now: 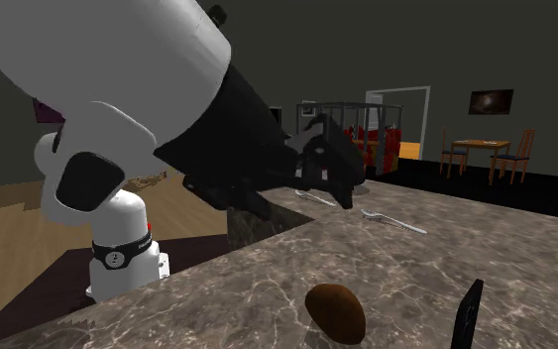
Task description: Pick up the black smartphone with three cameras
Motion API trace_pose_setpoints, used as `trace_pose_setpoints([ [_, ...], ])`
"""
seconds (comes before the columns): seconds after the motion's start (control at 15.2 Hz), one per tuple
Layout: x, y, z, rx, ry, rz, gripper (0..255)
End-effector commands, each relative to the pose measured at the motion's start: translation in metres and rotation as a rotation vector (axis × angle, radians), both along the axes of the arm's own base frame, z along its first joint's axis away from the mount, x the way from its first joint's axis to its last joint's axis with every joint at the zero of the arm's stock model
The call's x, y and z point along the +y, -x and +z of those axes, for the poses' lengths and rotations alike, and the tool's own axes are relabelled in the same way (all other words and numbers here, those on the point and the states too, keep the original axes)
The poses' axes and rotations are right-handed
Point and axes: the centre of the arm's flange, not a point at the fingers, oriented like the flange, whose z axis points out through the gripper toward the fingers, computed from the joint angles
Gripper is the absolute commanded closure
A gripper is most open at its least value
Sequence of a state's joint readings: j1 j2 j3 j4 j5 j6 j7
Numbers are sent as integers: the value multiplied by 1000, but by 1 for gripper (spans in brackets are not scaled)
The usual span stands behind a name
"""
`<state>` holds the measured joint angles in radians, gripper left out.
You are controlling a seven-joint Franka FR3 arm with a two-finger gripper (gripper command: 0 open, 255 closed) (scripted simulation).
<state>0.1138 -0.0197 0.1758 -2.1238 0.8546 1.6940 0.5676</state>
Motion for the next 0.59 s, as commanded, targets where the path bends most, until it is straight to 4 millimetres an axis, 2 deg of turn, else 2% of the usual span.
trace_pose_setpoints([
  [0.0,19,-11,-14,62,-40,-40,0],
  [0.53,89,-59,-70,294,-195,-188,0],
])
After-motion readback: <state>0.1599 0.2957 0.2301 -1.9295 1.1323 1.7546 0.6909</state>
